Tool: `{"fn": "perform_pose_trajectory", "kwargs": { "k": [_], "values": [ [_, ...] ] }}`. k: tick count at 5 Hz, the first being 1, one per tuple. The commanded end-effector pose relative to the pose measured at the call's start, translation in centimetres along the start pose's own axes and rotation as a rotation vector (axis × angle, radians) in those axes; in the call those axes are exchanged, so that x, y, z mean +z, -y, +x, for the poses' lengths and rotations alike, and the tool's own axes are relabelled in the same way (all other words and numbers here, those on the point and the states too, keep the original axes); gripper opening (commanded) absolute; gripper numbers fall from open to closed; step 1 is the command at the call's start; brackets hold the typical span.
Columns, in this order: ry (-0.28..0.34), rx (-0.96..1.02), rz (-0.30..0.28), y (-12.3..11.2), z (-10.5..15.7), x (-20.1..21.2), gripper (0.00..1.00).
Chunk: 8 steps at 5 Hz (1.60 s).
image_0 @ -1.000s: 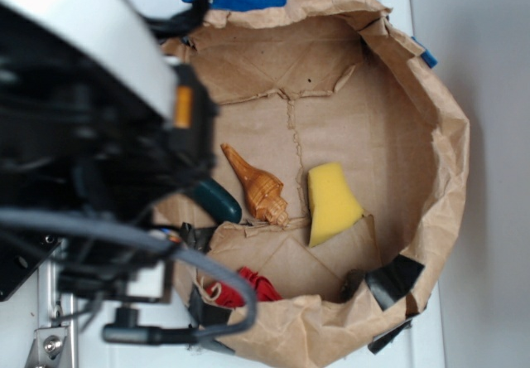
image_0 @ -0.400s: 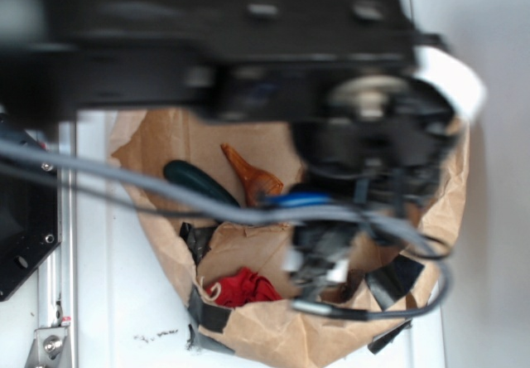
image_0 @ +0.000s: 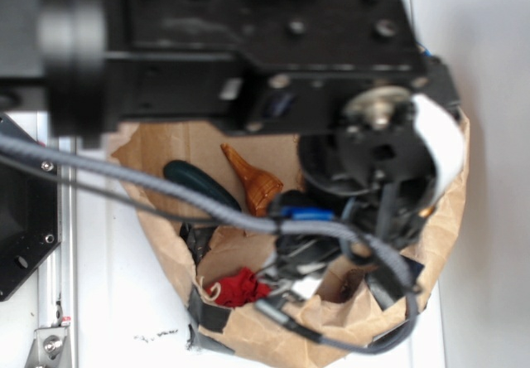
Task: Grab the rock.
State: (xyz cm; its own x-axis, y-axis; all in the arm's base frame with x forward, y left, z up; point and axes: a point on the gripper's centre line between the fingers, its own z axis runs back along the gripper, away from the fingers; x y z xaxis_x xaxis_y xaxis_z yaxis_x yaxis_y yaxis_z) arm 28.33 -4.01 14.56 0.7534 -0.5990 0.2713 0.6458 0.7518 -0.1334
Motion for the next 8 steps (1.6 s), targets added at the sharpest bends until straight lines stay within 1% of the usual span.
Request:
{"fn": "perform_pose_trajectory", "kwargs": {
  "k": [1,3,4,5,6,7,8],
  "values": [
    [0.049,-0.003,0.041,0.3,0.4,1.6,1.0],
    [0.049,-0.003,0.041,0.3,0.4,1.6,1.0],
    [0.023,-0.042,0.162,-1.9,-0.2,-2.5,1.0],
    [0.023,-0.081,0.167,-2.5,-1.0,-3.4,1.0],
    [0.045,-0.111,0.098,-2.5,-1.8,-3.0,1.0],
    [0.019,-0.156,0.09,-2.0,-2.0,-4.6,1.0],
    [0.052,-0.182,0.088,-1.0,-0.8,-6.8,1.0]
  ]
}}
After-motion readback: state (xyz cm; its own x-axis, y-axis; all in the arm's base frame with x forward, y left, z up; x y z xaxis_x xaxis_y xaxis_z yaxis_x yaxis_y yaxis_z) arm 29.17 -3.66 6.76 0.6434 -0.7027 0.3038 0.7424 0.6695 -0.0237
